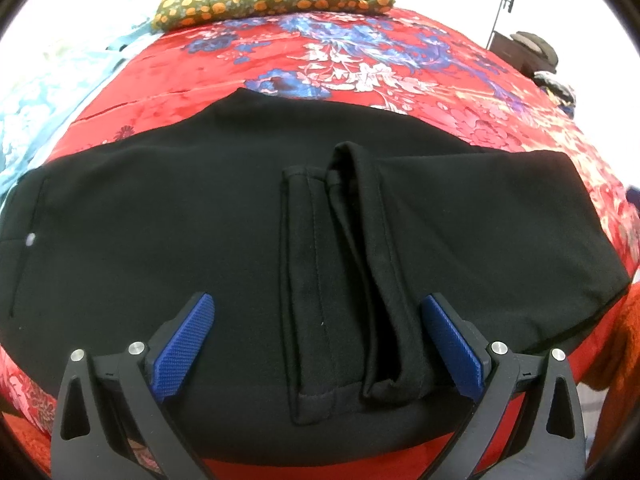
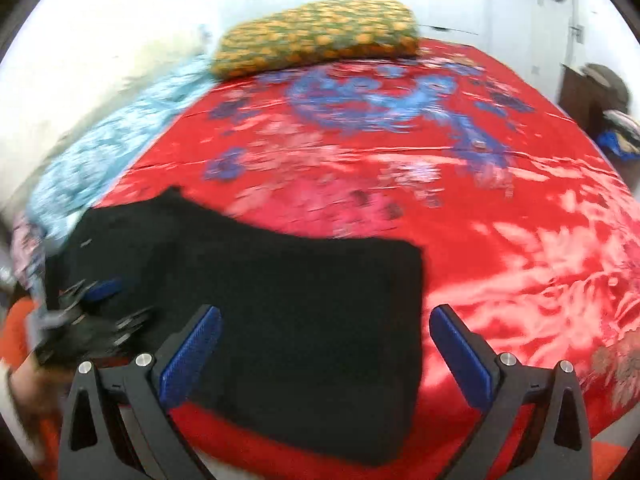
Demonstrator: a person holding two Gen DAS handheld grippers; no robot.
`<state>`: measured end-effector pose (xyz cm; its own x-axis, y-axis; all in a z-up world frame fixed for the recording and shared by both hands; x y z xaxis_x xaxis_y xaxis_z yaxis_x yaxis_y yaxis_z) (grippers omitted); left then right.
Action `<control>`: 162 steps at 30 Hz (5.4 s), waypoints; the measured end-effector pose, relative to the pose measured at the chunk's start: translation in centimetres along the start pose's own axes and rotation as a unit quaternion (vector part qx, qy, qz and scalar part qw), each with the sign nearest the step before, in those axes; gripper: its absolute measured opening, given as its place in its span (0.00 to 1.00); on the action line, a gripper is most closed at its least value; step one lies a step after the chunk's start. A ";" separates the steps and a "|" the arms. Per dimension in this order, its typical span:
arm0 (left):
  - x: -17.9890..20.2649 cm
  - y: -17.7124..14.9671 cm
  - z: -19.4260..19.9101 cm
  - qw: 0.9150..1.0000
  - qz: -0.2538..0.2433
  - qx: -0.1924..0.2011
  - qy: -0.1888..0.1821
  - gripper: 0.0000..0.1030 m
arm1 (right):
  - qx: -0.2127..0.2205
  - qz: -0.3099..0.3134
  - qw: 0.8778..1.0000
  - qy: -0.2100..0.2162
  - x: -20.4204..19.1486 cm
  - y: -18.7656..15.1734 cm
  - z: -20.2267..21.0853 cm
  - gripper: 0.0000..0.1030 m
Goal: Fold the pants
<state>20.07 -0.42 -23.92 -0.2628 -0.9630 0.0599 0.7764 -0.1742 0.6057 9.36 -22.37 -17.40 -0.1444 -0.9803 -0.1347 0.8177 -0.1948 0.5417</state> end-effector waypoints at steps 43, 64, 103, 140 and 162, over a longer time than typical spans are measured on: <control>-32.9 4.7 -0.6 0.974 0.217 -0.064 -0.024 0.83 | -0.008 -0.029 0.999 0.013 0.5 -5.0 4.3 1.00; -19.3 10.1 11.6 0.932 0.314 -0.022 -0.182 0.18 | 0.011 0.005 0.997 0.076 -0.8 -5.0 3.3 1.00; -6.6 2.0 8.3 0.970 0.227 0.049 -0.071 0.88 | 0.004 0.023 0.980 0.200 -2.7 -4.9 4.8 0.77; -13.5 -0.3 4.5 0.943 0.329 0.035 -0.025 0.78 | -0.013 0.024 0.971 0.236 -5.0 4.1 5.1 0.18; -0.5 1.7 6.7 0.991 0.055 0.069 -0.104 0.80 | -0.092 -0.052 0.991 0.077 8.5 -3.1 1.6 0.47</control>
<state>17.71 1.18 -17.64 -0.3052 -0.9087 0.2848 0.7250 -0.0277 0.6882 4.71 -30.19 -18.90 -0.1586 -0.9359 -0.3144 0.8925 -0.2721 0.3598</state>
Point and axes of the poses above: each gripper's, at about its wrist camera, not at the fingertips, and z roughly against the way its jaws point, x to its right, y to its top, the point moved 1 cm from there along -z, roughly the way its jaws point, and after that the axes turned 5 degrees about x, right-handed, at the moved point
